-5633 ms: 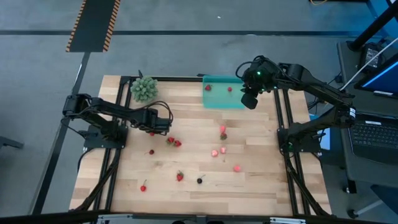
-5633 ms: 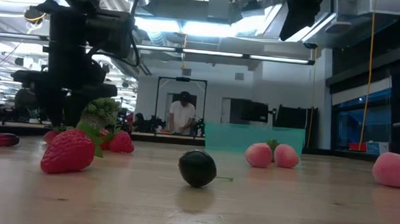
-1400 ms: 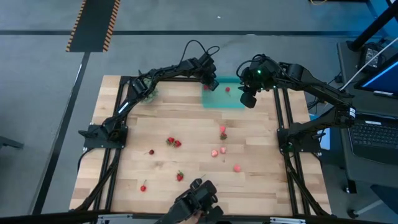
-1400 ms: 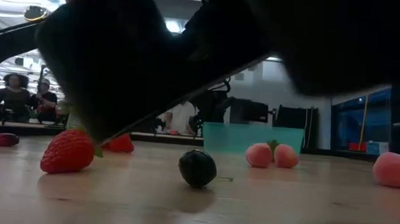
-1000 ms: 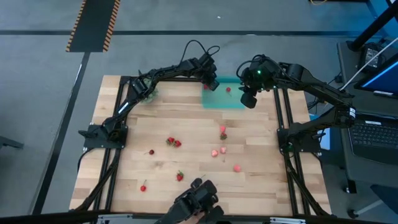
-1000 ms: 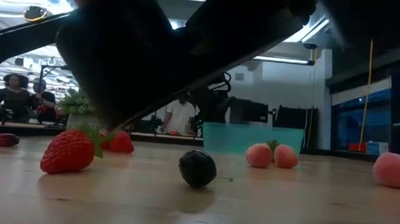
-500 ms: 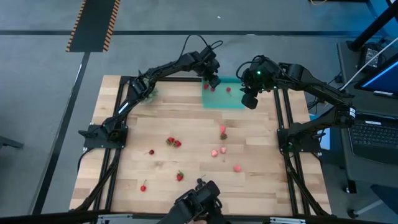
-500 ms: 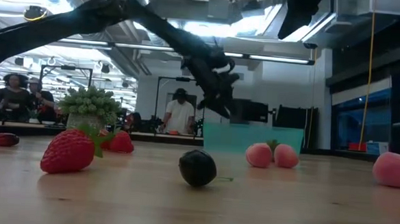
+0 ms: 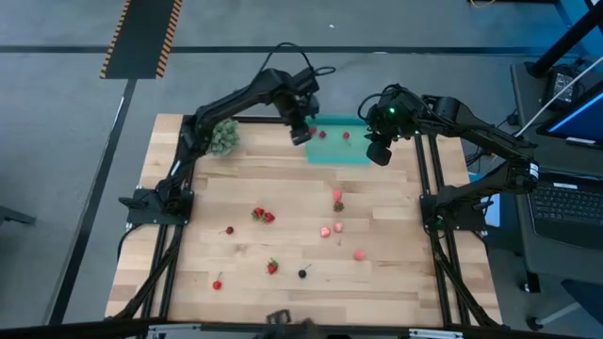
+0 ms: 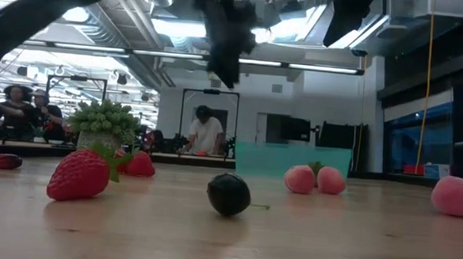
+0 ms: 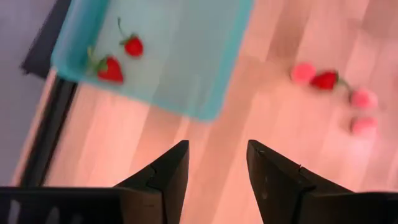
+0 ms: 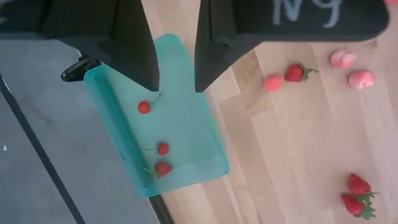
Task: Pick and placing Produce into tupperware
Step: Put the cherry into the blue bin
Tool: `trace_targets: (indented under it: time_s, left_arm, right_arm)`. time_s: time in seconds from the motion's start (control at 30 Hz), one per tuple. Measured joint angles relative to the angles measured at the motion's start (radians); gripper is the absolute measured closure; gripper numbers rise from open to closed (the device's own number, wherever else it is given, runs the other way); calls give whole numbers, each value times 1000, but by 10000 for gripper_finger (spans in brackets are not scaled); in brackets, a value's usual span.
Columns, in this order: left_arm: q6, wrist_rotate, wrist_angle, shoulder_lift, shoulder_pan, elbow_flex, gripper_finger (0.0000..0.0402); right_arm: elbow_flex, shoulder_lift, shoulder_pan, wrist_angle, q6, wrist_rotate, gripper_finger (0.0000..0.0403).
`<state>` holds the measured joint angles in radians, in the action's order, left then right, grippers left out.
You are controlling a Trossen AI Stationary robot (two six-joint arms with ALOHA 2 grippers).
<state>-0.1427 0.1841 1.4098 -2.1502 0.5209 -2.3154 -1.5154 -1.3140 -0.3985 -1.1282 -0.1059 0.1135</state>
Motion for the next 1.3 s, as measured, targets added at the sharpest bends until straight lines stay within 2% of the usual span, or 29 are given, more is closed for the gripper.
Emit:
trace_targets:
  time_s: [0.17,0.37,0.5,0.63,0.73,1.03,1.13,1.3]
  left_arm:
    - [11,-88,170,119,-51,3,246]
    - [58,-123,158,335,-116,121,246]
    - [149,-165,98,498,-166,280,246]
    - [270,-262,22,658,-230,481,246]
    - [367,-297,-27,763,-284,651,246]
    - [767,-299,-78,995,-482,1116,246]
    - [914,-288,-77,1030,-559,1244,246]
    - [1147,-199,-104,1040,-675,1407,246]
  right_arm:
    - [0,0,0,0,0,0,298]
    - [0,0,0,-5,0,0,298]
    - [0,0,0,-11,0,0,298]
    - [0,0,0,-11,0,0,298]
    - [0,0,0,-12,11,0,298]
    - [0,0,0,-18,25,0,298]
    - [0,0,0,-18,25,0,298]
    - [0,0,0,-16,24,0,298]
